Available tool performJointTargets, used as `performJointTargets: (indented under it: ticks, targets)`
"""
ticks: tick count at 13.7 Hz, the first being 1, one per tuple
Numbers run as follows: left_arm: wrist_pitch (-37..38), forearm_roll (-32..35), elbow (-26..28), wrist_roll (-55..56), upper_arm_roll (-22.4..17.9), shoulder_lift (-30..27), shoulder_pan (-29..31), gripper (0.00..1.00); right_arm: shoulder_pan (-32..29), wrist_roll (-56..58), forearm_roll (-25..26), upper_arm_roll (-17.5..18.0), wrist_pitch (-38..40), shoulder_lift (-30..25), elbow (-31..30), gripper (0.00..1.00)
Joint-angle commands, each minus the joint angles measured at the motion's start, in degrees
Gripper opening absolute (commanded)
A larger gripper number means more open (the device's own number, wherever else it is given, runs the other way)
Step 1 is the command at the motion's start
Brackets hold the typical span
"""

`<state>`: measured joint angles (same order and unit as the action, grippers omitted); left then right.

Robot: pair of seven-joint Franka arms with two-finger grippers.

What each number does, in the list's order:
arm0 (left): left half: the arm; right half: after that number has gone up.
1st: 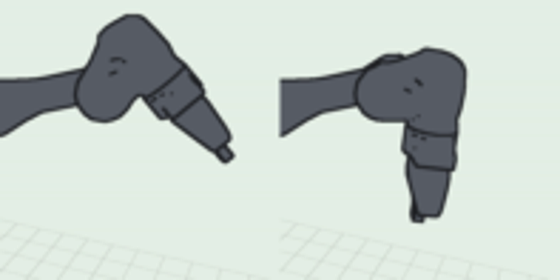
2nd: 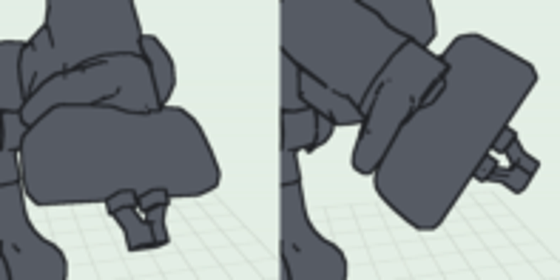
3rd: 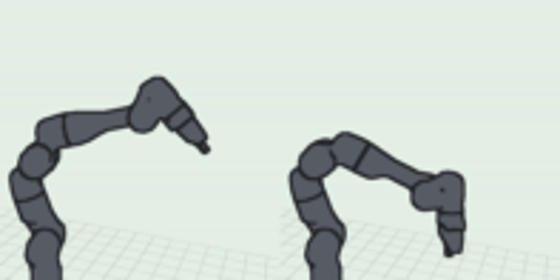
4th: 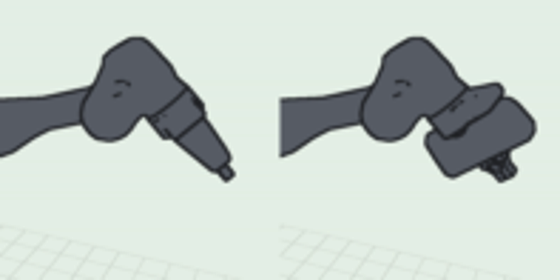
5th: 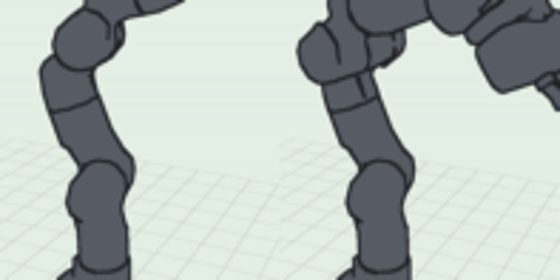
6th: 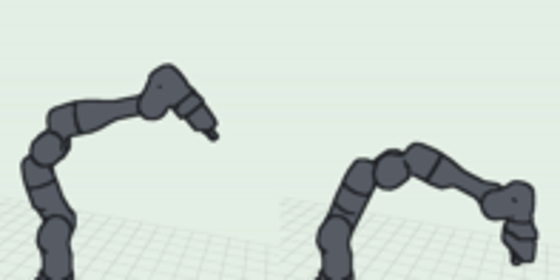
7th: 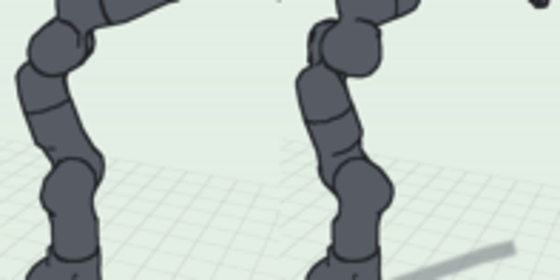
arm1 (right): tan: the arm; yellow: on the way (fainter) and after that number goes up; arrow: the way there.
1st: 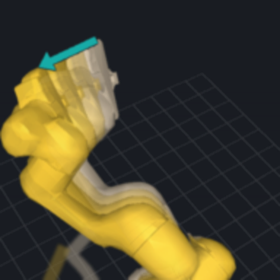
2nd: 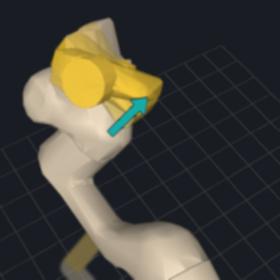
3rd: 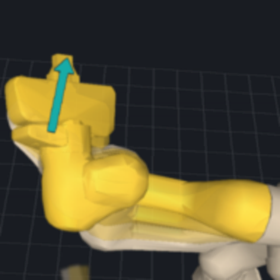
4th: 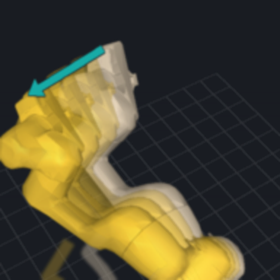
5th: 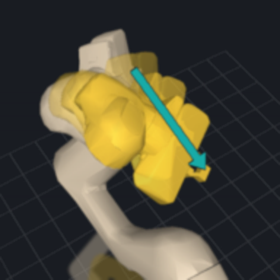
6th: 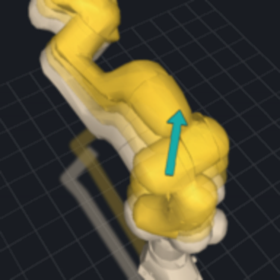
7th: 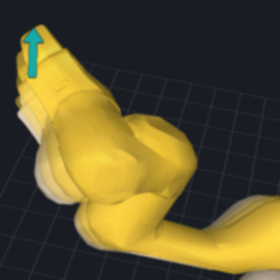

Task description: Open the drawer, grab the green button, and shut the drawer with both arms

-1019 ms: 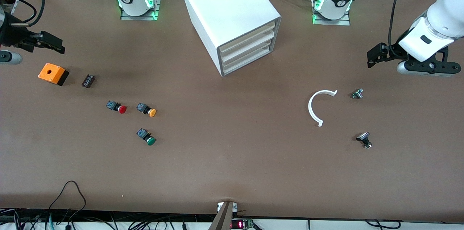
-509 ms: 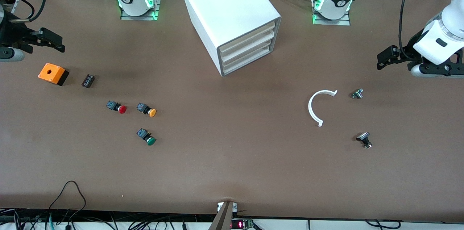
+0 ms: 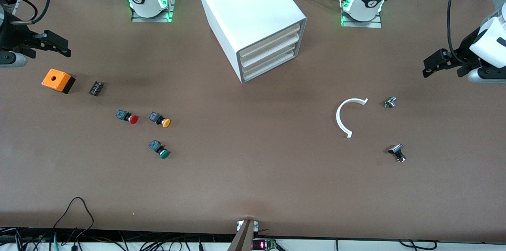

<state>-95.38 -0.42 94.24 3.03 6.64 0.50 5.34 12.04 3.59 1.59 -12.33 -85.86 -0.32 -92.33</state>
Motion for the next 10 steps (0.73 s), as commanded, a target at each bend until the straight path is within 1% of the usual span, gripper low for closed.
performJointTargets:
  ticks: [1,10]
  targets:
    - [1.4,1.3,-2.1,-0.3,0.3,1.1,0.2,1.00,-0.5,1.1,0.4,0.1,-0.1,0.7,0.7,1.00]
    - [0.9,1.4,-2.1,-0.6,0.2,1.9,0.2,1.00,-0.6,0.9,0.3,0.0,-0.3,0.8,0.8,1.00]
